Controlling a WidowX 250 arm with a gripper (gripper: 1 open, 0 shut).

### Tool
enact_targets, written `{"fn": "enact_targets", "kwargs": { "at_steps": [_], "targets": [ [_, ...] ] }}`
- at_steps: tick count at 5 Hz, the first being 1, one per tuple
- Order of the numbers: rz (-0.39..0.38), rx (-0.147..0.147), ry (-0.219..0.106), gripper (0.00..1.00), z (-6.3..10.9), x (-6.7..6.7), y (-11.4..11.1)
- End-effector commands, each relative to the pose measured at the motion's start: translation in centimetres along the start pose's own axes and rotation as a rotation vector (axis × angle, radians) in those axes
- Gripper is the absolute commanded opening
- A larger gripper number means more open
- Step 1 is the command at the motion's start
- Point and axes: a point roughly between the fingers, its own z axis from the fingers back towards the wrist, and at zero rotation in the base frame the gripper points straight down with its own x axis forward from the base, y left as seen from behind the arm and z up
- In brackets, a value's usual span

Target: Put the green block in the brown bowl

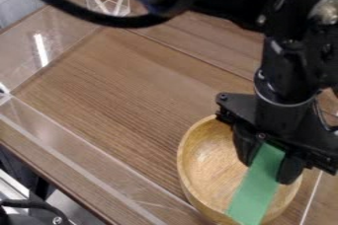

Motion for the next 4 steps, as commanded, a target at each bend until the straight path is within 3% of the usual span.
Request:
{"fn": "enact_targets", "kwargs": {
  "at_steps": [1,4],
  "targets": [
    [0.018,-0.027,-0.036,0.0,1.1,0.41,-0.17],
    [0.039,-0.025,-0.022,0.0,0.87,0.07,0.17]
  ]
}}
